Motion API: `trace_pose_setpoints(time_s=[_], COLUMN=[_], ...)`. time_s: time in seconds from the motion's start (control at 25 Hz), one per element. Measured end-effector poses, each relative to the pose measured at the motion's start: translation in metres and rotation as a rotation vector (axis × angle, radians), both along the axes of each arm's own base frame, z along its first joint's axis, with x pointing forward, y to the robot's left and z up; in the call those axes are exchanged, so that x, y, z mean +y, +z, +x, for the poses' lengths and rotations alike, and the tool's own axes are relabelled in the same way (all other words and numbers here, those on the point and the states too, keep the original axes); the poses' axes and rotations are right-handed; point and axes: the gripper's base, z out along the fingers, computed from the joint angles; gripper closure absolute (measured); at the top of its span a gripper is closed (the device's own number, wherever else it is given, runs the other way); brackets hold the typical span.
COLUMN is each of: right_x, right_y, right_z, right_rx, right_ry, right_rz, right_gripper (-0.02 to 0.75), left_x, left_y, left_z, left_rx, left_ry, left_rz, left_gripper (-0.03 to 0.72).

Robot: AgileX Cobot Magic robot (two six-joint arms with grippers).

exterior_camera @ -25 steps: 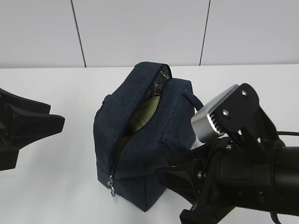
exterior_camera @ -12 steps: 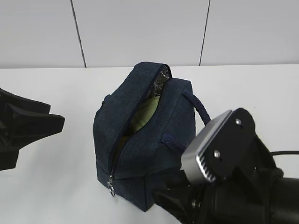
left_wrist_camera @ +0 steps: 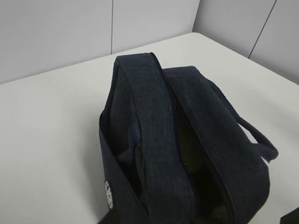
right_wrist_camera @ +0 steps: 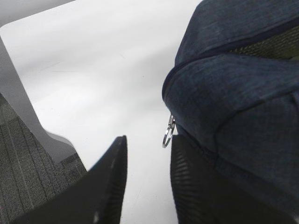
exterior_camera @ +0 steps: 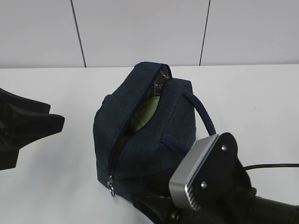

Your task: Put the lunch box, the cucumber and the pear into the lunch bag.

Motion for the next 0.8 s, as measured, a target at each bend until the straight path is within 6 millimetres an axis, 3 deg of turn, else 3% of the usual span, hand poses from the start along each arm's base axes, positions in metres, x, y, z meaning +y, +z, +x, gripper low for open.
trace_pose_setpoints(time_s=[0.32, 0.6, 0.8], right_x=[0.017, 0.032, 0.032], right_y=[-0.044, -0.049, -0.054], right_z=[-0.005, -0.034, -0.023], right_rx=[0.132, 0.13, 0.073], right_ry=[0.043, 0.02, -0.197], right_rz=[-0.045, -0.054, -0.085], right_gripper=[0.482, 0.505, 0.505], left_x=[0.0, 0.0, 0.0], left_y=[0.0, 0.0, 0.0], left_z=[0.0, 0.0, 0.0], left_rx=[0.0, -0.001, -0.001], left_ry=[0.0, 0.001, 0.001], left_rz=[0.0, 0.0, 0.0], left_gripper=[0.411, 0.411, 0.411])
